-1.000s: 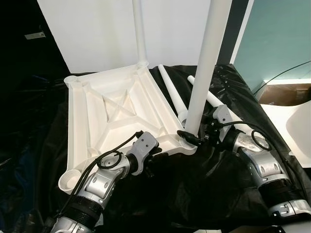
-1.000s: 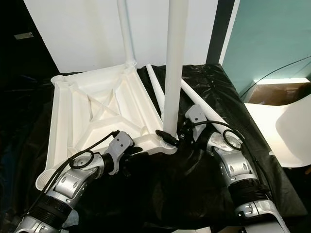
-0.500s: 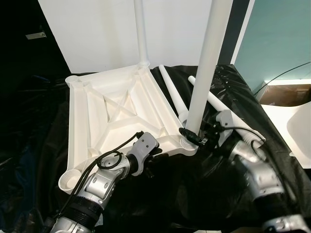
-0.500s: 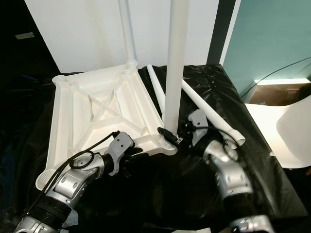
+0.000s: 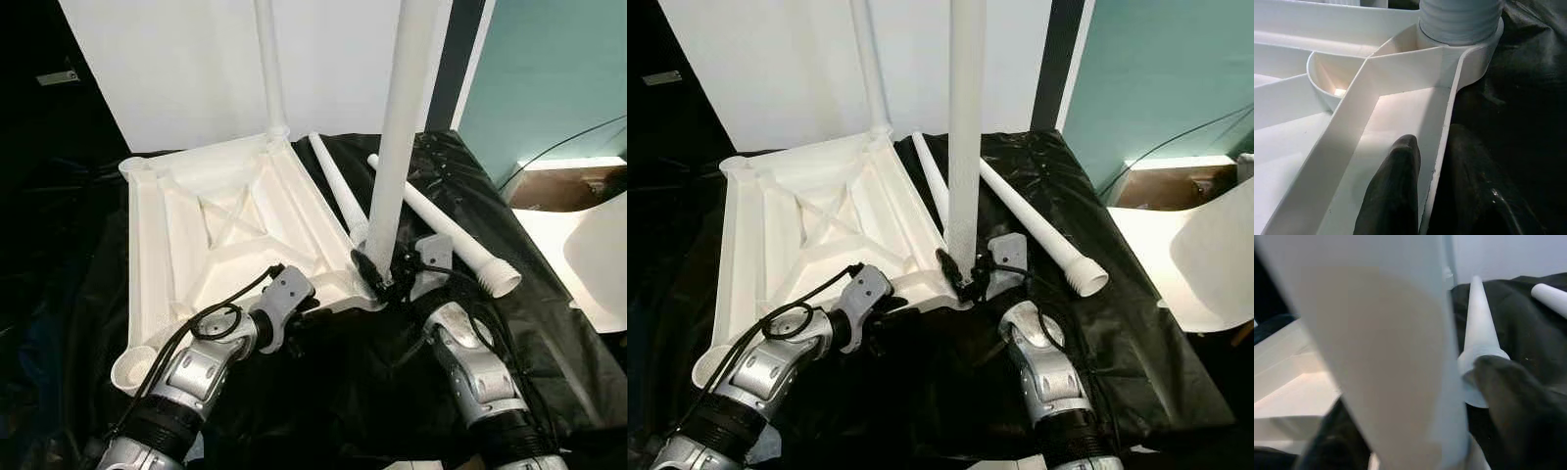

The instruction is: Building children table

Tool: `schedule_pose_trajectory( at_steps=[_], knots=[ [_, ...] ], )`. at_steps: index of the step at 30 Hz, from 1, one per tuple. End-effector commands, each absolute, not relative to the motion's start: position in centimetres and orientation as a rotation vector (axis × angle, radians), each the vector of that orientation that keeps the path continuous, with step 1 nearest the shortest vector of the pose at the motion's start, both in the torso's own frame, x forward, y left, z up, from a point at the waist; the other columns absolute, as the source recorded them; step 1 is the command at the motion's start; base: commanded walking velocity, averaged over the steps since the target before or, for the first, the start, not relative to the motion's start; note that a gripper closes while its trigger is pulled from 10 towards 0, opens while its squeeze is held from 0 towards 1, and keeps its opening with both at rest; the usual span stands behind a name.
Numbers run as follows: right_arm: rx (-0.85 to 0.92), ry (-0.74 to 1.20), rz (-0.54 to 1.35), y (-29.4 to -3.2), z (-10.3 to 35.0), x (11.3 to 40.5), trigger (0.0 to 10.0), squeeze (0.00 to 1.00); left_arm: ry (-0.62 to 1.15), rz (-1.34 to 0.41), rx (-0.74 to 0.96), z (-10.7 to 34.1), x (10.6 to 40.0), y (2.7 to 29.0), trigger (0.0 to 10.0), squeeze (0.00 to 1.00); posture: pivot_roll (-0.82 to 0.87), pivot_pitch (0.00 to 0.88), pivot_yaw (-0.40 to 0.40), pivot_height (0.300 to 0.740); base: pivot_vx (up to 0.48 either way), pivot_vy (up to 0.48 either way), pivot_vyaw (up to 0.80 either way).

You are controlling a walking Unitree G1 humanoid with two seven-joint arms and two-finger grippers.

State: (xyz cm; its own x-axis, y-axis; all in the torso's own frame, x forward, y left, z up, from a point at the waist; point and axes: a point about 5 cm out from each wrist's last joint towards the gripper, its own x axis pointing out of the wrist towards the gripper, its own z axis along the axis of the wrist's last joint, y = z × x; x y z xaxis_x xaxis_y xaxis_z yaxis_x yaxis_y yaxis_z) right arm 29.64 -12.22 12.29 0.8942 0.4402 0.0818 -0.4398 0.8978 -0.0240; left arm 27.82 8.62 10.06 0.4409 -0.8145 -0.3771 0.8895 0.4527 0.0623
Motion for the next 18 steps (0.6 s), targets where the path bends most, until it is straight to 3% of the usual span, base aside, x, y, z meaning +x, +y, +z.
schedule_pose_trajectory(
  at_steps=[1, 2, 13, 18],
  knots=[
    [-0.051, -0.096, 0.517, -12.3, 12.9, 30.1, 10.0, 0.98, 0.381, -1.189, 0.218, 9.0, 26.7, 7.7, 10.0, 0.00, -0.01, 0.000, 0.037, 0.740, 0.000, 0.000, 0.00],
    [-0.074, -0.100, 0.540, -12.3, 13.0, 30.2, 10.0, 0.00, 0.380, -1.191, 0.213, 8.9, 26.6, 7.6, 10.0, 0.00, -0.01, 0.000, 0.037, 0.740, 0.000, 0.000, 0.00],
    [-0.279, -0.141, 0.750, -13.2, 15.3, 31.2, 10.0, 0.00, 0.382, -1.201, 0.224, 8.8, 26.6, 7.4, 10.0, 0.00, -0.02, 0.000, 0.042, 0.740, 0.000, 0.000, 0.00],
    [-0.276, -0.077, 0.704, -14.3, 14.7, 31.9, 10.0, 0.00, 0.382, -1.194, 0.217, 8.9, 26.6, 7.5, 10.0, 0.00, -0.02, 0.000, 0.042, 0.740, 0.000, 0.000, 0.00]
  ],
)
